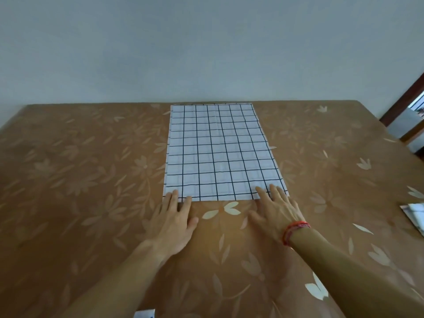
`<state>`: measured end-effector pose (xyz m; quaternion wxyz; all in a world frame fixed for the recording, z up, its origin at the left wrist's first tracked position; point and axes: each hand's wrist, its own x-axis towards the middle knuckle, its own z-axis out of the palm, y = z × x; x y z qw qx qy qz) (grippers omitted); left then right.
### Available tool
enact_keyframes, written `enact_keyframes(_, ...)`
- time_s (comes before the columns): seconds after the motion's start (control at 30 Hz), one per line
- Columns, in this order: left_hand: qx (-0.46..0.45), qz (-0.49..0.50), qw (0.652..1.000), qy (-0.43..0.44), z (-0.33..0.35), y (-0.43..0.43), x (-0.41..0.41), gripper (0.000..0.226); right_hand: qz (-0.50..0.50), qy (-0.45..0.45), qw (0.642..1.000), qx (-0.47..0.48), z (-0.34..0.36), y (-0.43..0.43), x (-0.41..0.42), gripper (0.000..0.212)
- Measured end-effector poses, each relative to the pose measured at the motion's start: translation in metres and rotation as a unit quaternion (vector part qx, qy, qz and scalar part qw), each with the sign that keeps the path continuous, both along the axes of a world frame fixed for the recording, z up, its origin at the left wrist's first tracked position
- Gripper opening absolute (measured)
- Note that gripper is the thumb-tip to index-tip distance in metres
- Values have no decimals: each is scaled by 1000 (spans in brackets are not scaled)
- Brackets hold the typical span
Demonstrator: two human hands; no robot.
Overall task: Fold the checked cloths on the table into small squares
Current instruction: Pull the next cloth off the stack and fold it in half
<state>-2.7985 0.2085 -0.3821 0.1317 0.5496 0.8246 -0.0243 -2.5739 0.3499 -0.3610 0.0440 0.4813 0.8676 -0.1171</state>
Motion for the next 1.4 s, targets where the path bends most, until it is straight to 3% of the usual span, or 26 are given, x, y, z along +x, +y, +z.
enact_keyframes(0.27, 68, -15, 997, 42, 9, -4, 12, 59, 9, -7, 998, 66, -7, -9, 2, 52)
enact_keyframes(0.4, 195, -57, 978, 48, 14, -10, 7, 17, 3, -27, 997, 76, -4, -20, 10, 54)
enact_keyframes(0.63, 258, -73, 961, 66, 41, -12, 9, 29, -15, -75, 993, 92, 1, -36, 26, 65)
enact_keyframes(0.73, 288, -86, 953, 35, 53, -17, 14, 27, -28, -74, 990, 121, 3, -45, 32, 69)
enact_keyframes(0.9, 311, -92, 946, -8, 78, -40, 23, 20, -54, -65, 982, 168, 8, -44, 47, 59)
enact_keyframes(1.07, 322, -92, 942, -22, 96, -68, 28, 17, -68, -69, 985, 144, 35, -54, 70, 15)
enact_keyframes(1.17, 321, -83, 943, -31, 105, -85, 33, 20, -76, -27, 990, 119, 56, -65, 83, 21)
enact_keyframes(1.4, 302, -66, 948, -70, 110, -126, 51, 23, -164, 119, 979, -7, 96, -107, 118, 8)
